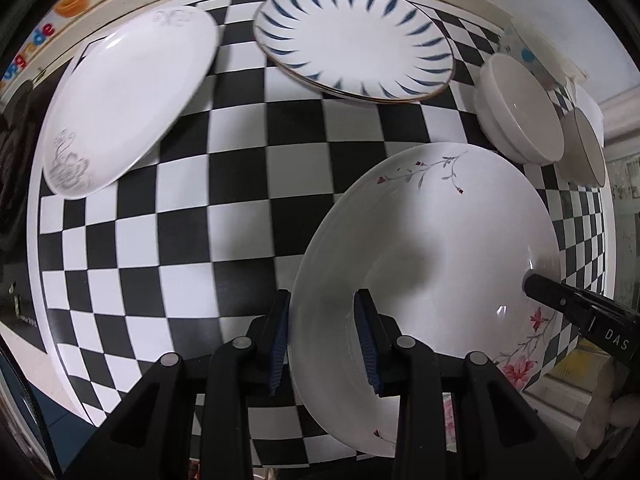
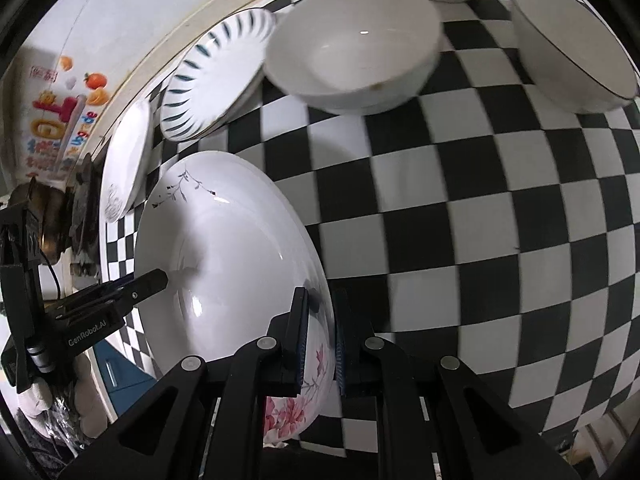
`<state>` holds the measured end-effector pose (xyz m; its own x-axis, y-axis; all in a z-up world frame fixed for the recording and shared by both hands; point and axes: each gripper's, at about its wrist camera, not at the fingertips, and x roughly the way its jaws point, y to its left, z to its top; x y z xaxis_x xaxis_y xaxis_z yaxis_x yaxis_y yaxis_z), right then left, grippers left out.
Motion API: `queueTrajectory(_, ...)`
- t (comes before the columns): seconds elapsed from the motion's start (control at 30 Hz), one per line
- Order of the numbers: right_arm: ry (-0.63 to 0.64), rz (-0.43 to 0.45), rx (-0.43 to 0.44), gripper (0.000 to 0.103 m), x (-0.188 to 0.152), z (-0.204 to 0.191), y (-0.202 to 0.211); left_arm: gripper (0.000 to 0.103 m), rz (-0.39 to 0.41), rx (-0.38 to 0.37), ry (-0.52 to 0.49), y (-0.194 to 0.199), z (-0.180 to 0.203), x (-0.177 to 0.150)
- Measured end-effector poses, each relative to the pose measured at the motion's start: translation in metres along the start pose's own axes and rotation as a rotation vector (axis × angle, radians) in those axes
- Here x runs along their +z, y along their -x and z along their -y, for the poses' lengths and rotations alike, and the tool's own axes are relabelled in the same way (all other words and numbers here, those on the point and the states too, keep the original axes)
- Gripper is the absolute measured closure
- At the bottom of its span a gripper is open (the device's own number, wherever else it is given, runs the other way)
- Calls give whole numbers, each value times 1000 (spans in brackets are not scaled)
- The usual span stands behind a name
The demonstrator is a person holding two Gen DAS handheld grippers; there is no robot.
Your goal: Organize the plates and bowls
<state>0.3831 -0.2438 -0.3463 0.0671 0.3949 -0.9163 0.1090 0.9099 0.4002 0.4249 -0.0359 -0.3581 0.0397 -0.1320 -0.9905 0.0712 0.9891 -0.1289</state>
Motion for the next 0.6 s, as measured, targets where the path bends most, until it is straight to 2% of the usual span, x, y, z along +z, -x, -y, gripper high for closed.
queueTrajectory(0.3, -35, -1, -13, 90, 3, 16, -3, 74, -33, 6, -27, -26, 5, 14)
queueTrajectory(0.6, -48, -29, -26, 88, 9, 19, -16, 74, -66, -15, -18, -22, -8, 15)
